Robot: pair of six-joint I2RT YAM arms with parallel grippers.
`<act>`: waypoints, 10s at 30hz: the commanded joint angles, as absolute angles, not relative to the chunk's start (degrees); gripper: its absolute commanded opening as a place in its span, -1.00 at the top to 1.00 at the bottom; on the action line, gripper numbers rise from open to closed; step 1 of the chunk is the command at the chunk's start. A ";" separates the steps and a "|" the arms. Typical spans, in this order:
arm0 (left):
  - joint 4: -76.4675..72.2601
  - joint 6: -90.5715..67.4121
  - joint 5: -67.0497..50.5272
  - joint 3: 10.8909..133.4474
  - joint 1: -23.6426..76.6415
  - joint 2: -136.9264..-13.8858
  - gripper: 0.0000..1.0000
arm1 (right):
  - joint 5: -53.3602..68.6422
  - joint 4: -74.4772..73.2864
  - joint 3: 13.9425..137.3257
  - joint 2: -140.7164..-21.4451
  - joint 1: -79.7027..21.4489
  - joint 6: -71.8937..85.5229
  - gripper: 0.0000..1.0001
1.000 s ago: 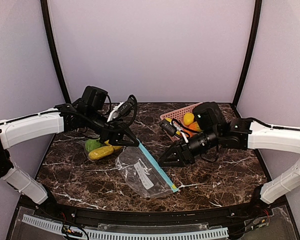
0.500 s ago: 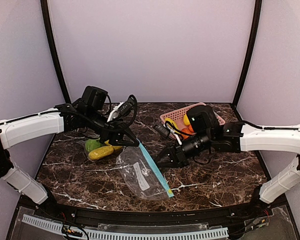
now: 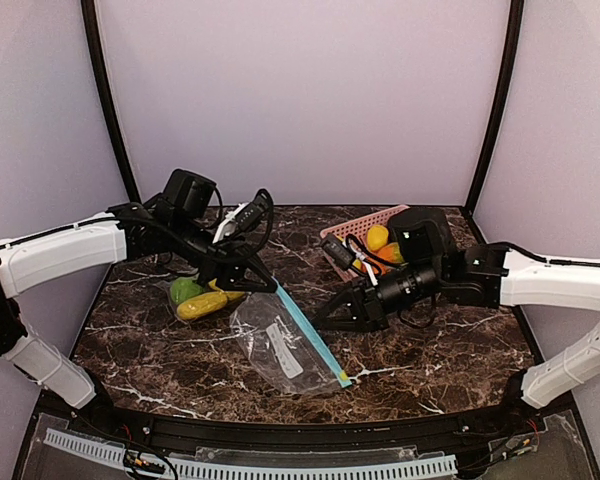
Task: Place the food in the zip-top bag and seal the zipper
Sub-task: Pass from the left arm to the right, then adjust the zipper food storage bag, then pick up the fake fruit from the bin, then place the fake fruit in the zipper food storage bag.
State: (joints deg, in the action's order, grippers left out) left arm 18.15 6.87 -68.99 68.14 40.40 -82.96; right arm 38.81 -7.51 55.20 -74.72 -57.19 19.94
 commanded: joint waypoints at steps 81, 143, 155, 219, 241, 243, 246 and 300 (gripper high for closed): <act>21.94 8.62 -55.82 70.89 40.61 -81.83 0.11 | 27.80 -9.98 56.60 -75.58 -55.32 18.57 1.00; -31.05 -45.12 -20.94 43.24 45.09 -91.57 0.83 | -6.54 -7.73 63.39 -93.95 -61.35 33.66 1.00; 9.96 -21.56 -6.47 55.02 45.09 -80.86 0.99 | -12.99 -9.93 64.60 -92.43 -58.61 40.33 1.00; 26.72 -6.92 -10.21 65.75 32.27 -81.97 0.99 | -8.49 -39.91 89.23 -118.40 -31.07 12.91 -0.21; 17.32 -16.91 -17.59 64.66 36.72 -88.12 0.99 | 1.93 -34.40 80.98 -98.93 -30.94 14.89 0.27; 15.04 -18.46 -18.33 64.07 36.93 -88.32 0.99 | 7.32 -31.51 78.49 -96.70 -30.94 14.93 0.27; 11.59 -20.83 -19.15 63.29 37.07 -89.11 0.99 | 16.41 -26.86 75.07 -93.08 -31.38 15.64 0.27; 9.36 -22.87 -23.42 58.35 37.10 -85.69 0.99 | 42.40 -2.96 77.94 -112.27 -46.86 32.74 0.31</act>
State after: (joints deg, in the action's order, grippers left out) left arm 5.43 -24.51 -22.11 58.74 36.91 -88.01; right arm 43.90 -2.87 74.56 -110.37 -47.24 33.74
